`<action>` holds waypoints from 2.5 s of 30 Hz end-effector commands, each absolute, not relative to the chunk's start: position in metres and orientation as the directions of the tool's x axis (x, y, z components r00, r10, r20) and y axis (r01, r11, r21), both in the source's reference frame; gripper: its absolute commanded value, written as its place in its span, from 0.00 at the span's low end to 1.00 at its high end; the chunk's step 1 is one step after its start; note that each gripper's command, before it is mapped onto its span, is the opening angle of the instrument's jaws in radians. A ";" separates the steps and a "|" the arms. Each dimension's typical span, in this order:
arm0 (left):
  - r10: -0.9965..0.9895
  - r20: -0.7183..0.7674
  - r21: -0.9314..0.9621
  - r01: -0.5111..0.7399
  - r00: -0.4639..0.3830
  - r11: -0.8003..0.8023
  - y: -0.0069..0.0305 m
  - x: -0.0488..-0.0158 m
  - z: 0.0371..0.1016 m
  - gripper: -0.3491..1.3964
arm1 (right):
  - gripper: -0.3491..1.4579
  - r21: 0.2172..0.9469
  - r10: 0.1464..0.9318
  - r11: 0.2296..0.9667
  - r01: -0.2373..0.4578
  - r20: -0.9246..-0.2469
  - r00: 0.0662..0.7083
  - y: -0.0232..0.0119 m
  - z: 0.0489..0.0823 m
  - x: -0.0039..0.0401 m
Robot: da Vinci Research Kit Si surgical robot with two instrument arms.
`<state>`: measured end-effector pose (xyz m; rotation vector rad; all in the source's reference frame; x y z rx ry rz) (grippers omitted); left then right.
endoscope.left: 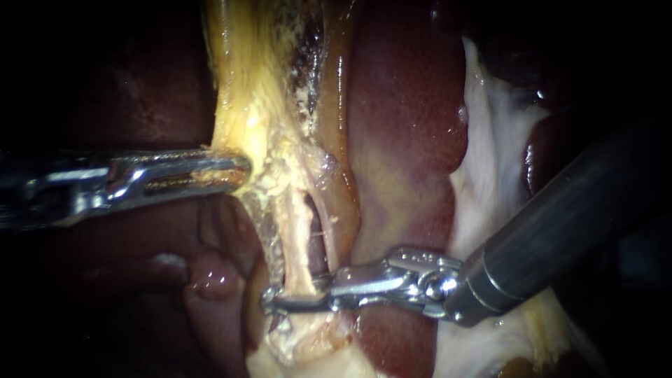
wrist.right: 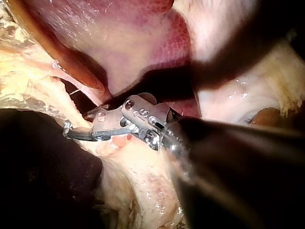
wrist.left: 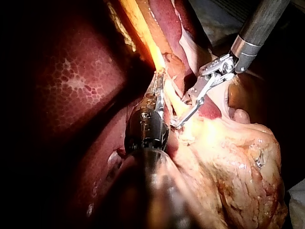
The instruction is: Going back first clip left tube
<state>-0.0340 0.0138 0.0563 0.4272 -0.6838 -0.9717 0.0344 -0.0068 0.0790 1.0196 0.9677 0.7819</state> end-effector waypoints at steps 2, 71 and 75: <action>-0.861 0.334 0.612 0.606 0.383 0.507 0.0138 -0.0339 0.0562 0.00 | 0.00 0.937 0.881 0.338 -0.090 -0.282 0.379 -0.0068 0.0790 0.0344; -0.858 0.342 0.605 0.609 0.382 0.513 0.0129 -0.0341 0.0579 0.00 | 0.52 0.419 0.391 0.890 0.178 -0.904 0.172 0.0053 0.0640 0.0215; -0.852 0.348 0.611 0.594 0.392 0.523 0.0123 -0.0343 0.0597 0.00 | 0.52 0.393 0.366 0.901 0.182 -0.916 0.165 0.0054 0.0640 0.0215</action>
